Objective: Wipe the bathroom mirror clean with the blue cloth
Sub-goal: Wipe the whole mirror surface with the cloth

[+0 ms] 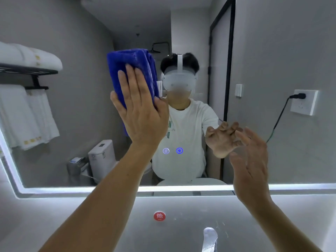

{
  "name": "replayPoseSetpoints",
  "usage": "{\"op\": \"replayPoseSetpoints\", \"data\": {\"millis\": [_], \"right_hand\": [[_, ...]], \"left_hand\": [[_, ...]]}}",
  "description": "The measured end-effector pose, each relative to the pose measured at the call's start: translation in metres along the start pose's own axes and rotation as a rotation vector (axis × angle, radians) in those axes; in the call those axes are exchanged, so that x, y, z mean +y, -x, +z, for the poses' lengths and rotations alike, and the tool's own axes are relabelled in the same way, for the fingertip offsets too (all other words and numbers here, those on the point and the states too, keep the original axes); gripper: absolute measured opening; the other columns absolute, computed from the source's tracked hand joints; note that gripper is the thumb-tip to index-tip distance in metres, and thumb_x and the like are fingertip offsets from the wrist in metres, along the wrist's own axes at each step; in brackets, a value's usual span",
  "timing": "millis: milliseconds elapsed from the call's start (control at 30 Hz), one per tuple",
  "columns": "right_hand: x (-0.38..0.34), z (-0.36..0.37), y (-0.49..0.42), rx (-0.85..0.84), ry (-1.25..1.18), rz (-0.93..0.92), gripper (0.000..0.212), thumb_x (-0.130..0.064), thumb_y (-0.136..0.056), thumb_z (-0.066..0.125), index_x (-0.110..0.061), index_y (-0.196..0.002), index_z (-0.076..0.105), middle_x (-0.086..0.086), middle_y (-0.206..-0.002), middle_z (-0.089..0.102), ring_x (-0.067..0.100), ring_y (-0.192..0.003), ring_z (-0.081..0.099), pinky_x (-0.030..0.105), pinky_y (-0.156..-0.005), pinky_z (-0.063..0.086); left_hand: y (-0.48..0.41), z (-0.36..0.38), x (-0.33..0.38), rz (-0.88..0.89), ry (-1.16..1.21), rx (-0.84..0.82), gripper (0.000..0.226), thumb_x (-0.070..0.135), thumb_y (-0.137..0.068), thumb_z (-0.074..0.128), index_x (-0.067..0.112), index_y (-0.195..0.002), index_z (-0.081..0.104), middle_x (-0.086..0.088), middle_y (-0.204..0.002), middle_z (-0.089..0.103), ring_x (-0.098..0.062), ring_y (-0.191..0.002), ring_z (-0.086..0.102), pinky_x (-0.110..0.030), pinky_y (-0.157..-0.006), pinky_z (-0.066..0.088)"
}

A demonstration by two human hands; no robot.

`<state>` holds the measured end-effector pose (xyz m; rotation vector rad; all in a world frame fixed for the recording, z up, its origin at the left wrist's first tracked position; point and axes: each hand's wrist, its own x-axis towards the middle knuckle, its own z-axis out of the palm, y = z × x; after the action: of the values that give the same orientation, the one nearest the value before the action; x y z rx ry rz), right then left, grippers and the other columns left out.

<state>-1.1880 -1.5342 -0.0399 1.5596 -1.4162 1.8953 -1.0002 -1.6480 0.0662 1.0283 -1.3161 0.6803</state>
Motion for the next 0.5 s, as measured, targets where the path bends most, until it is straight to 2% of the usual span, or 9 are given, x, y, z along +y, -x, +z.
{"op": "replayPoseSetpoints", "data": {"millis": [100, 167, 233, 267, 333, 400, 500], "right_hand": [[0.000, -0.004, 0.004, -0.007, -0.022, 0.030, 0.050, -0.034, -0.088, 0.038, -0.015, -0.132, 0.053, -0.005, -0.142, 0.039, -0.008, -0.128, 0.032, 0.005, -0.100, 0.022], [-0.001, -0.003, 0.004, -0.016, -0.026, 0.027, 0.046, -0.031, -0.088, 0.038, -0.022, -0.132, 0.051, -0.005, -0.143, 0.038, 0.001, -0.132, 0.034, 0.017, -0.106, 0.024], [-0.004, -0.002, -0.002, -0.017, -0.043, 0.024, 0.046, -0.028, -0.088, 0.039, -0.031, -0.133, 0.049, -0.007, -0.143, 0.038, 0.008, -0.133, 0.036, 0.031, -0.108, 0.029], [-0.005, -0.002, -0.007, -0.008, -0.049, 0.018, 0.046, -0.028, -0.088, 0.038, -0.031, -0.133, 0.049, -0.006, -0.143, 0.039, 0.009, -0.134, 0.036, 0.033, -0.109, 0.030], [-0.008, 0.000, -0.017, 0.016, -0.052, 0.016, 0.050, -0.030, -0.085, 0.037, -0.021, -0.132, 0.052, -0.002, -0.144, 0.041, 0.008, -0.135, 0.034, 0.030, -0.111, 0.027], [-0.010, 0.001, -0.022, 0.031, -0.053, 0.017, 0.052, -0.030, -0.083, 0.037, -0.017, -0.131, 0.054, -0.001, -0.143, 0.042, 0.007, -0.135, 0.034, 0.019, -0.109, 0.024], [-0.011, 0.000, -0.022, 0.030, -0.051, 0.000, 0.049, -0.028, -0.084, 0.038, -0.020, -0.130, 0.054, -0.001, -0.143, 0.043, 0.006, -0.133, 0.035, 0.007, -0.104, 0.021]], "left_hand": [[0.035, -0.001, -0.009, 0.149, -0.028, -0.078, 0.061, 0.030, -0.099, 0.030, 0.003, -0.154, 0.022, -0.015, -0.161, 0.023, -0.032, -0.151, 0.017, -0.057, -0.119, 0.016], [0.044, 0.001, -0.014, 0.186, -0.046, -0.106, 0.062, 0.035, -0.102, 0.018, 0.003, -0.154, 0.022, -0.015, -0.161, 0.023, -0.032, -0.151, 0.016, -0.056, -0.120, 0.016], [0.041, 0.004, -0.013, 0.158, -0.074, -0.113, 0.062, 0.036, -0.102, 0.015, 0.005, -0.155, 0.019, -0.014, -0.162, 0.021, -0.031, -0.151, 0.014, -0.054, -0.121, 0.013], [0.038, 0.004, -0.012, 0.149, -0.080, -0.113, 0.062, 0.037, -0.102, 0.014, 0.006, -0.156, 0.018, -0.013, -0.163, 0.020, -0.031, -0.151, 0.013, -0.054, -0.121, 0.012], [0.036, 0.005, -0.009, 0.148, -0.067, -0.118, 0.063, 0.038, -0.102, 0.011, 0.007, -0.156, 0.016, -0.012, -0.163, 0.018, -0.030, -0.152, 0.011, -0.054, -0.121, 0.010], [0.039, 0.005, -0.007, 0.141, -0.067, -0.116, 0.062, 0.038, -0.102, 0.011, 0.007, -0.156, 0.014, -0.013, -0.164, 0.017, -0.030, -0.152, 0.010, -0.054, -0.121, 0.009], [0.041, 0.008, 0.007, 0.088, -0.086, -0.100, 0.064, 0.032, -0.100, 0.027, 0.006, -0.156, 0.011, -0.013, -0.164, 0.016, -0.031, -0.152, 0.010, -0.053, -0.121, 0.008]]}}
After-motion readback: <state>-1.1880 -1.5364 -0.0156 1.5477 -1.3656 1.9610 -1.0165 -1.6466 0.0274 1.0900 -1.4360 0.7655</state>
